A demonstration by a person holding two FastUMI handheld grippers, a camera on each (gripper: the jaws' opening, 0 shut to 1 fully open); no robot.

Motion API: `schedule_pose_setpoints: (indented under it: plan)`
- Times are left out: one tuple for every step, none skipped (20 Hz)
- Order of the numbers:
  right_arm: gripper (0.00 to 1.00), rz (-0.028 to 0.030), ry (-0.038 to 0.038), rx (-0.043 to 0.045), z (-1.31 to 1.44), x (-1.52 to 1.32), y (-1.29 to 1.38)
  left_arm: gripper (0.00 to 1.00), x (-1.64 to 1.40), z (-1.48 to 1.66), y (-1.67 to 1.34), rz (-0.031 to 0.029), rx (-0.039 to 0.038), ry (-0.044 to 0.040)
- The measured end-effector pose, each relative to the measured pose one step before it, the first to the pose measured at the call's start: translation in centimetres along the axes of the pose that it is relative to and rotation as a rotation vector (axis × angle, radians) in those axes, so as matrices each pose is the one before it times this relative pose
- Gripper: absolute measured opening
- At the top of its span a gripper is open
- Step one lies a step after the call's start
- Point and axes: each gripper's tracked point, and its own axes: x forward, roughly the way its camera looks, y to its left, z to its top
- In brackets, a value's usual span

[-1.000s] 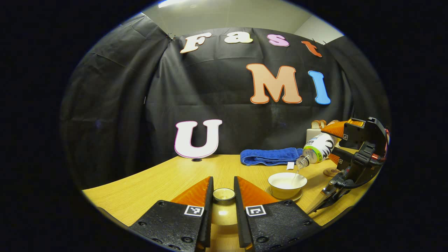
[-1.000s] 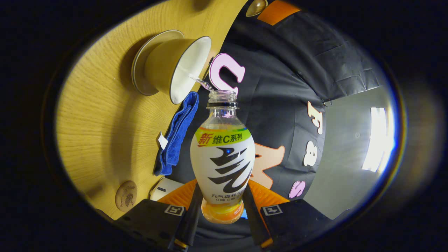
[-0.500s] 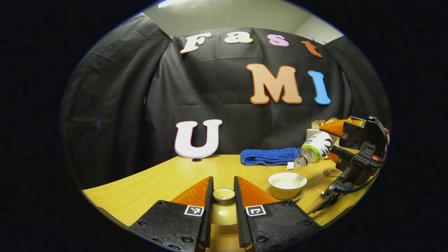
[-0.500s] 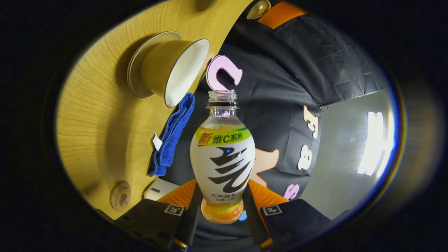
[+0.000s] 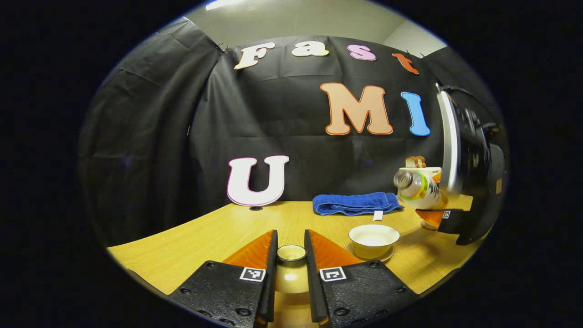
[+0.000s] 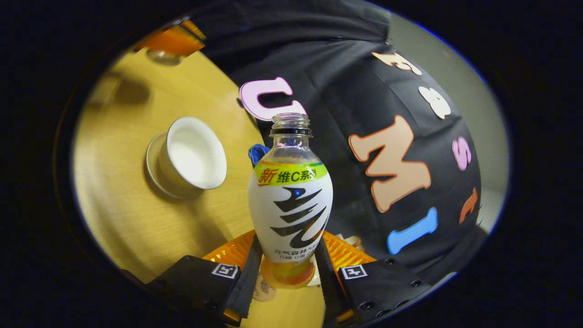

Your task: Open the teacup lid with one hand, grasp the water bottle and pour water into the teacup with the other hand; after pouring, place the water bottle on the coaster and then close the teacup lid.

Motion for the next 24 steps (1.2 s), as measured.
schedule_pose_setpoints:
  plan:
    - [0.64,0.01838,-0.00158,0.11183,0.128,-0.337,-0.551,0.28,0.034,0.024,0.019,-0.00003,0.00017,0.00008]
    - [0.64,0.01885,-0.00902,0.09942,0.46,-0.257,-0.31,0.28,-0.053,-0.012,-0.01,-0.00013,-0.0001,0.00001]
    - [0.64,0.00683,-0.00924,0.08883,0.267,-0.605,-0.821,0.28,0.035,0.05,0.026,0.00007,-0.00005,-0.00004]
    - [0.64,-0.00477,-0.00953,0.08105,0.395,-0.451,-1.044,0.28,0.028,-0.115,-0.008,-0.00008,0.0,0.00004]
    - [0.64,-0.00301,-0.01456,0.08062,-0.013,0.071,-1.056,0.28,-0.008,0.037,0.007,0.00019,-0.00004,-0.00015]
    - [0.65,-0.01114,-0.01325,0.08268,0.349,0.018,-1.422,0.28,0.035,-0.048,-0.036,-0.00016,0.00013,-0.00002]
    - [0.65,-0.01769,-0.01995,0.08087,0.49,0.61,-1.581,0.28,-0.006,0.019,0.015,0.00013,0.0001,0.00007]
    - [0.69,-0.03333,-0.01146,0.06851,0.273,0.475,-1.765,0.28,0.002,0.013,0.008,-0.00014,0.00007,-0.00018]
    - [0.65,-0.02293,-0.00934,0.05906,-0.078,0.434,-1.693,0.28,0.041,0.047,0.007,-0.00003,0.00008,0.00025]
    - [0.67,-0.01993,-0.00088,0.04763,-0.222,0.521,-1.461,0.28,-0.014,-0.032,0.017,0.00009,-0.00001,-0.00032]
    - [0.68,-0.00657,0.01026,0.04495,-0.661,0.438,-1.193,0.28,-0.013,-0.006,-0.029,-0.00001,0.00012,0.00019]
    - [0.67,0.01023,0.0184,0.05171,-0.835,0.526,-0.567,0.28,-0.065,-0.059,-0.049,0.00007,0.00002,-0.00024]
    - [0.67,0.0111,0.02454,0.05148,-1.411,0.211,-0.423,0.28,0.002,0.033,0.025,-0.00001,0.0001,-0.00006]
    - [0.67,0.00157,0.02833,0.04083,-1.298,0.095,-0.425,0.28,0.044,0.036,0.045,0.00008,0.00041,-0.00148]
    - [0.67,-0.00264,0.0195,0.02586,-0.897,0.699,-0.427,0.28,0.066,0.069,-0.015,0.0,0.00105,-0.00074]
    - [0.67,-0.00953,0.00759,0.0132,-0.71,0.518,-0.432,0.28,-0.048,-0.052,-0.017,0.00007,0.00017,-0.00064]
    - [0.67,-0.00491,0.00157,0.01112,-0.854,0.018,-0.501,0.28,0.014,-0.003,-0.008,-0.00008,0.0002,-0.00045]
    - [0.67,-0.00191,0.00233,0.0083,-0.564,-0.032,-0.397,0.28,-0.017,-0.026,0.032,0.00004,0.00001,0.00007]
    - [0.67,-0.00642,0.00683,0.00262,-0.662,-0.058,-0.357,0.28,-0.003,0.011,-0.051,-0.00005,-0.00001,-0.00002]
    - [0.67,-0.00255,0.0074,-0.00383,-0.429,0.098,-0.102,0.28,-0.029,-0.021,0.05,-0.00003,0.00003,0.00058]
    - [0.67,-0.00292,0.0046,-0.00842,-0.267,0.193,-0.084,0.28,0.034,0.018,-0.031,0.00008,-0.00035,0.00019]
    - [0.67,-0.00196,0.00186,-0.00552,-0.218,0.07,-0.039,0.28,0.008,-0.011,-0.017,-0.00034,-0.00017,0.00021]
    - [0.67,0.00403,0.00227,-0.00155,-0.331,0.027,0.183,0.28,0.025,0.024,-0.031,-0.00122,-0.00033,-0.00032]
    - [0.67,0.00367,0.00094,-0.00213,-0.181,-0.093,0.067,0.28,-0.038,-0.043,-0.043,-0.00012,0.00006,0.00025]
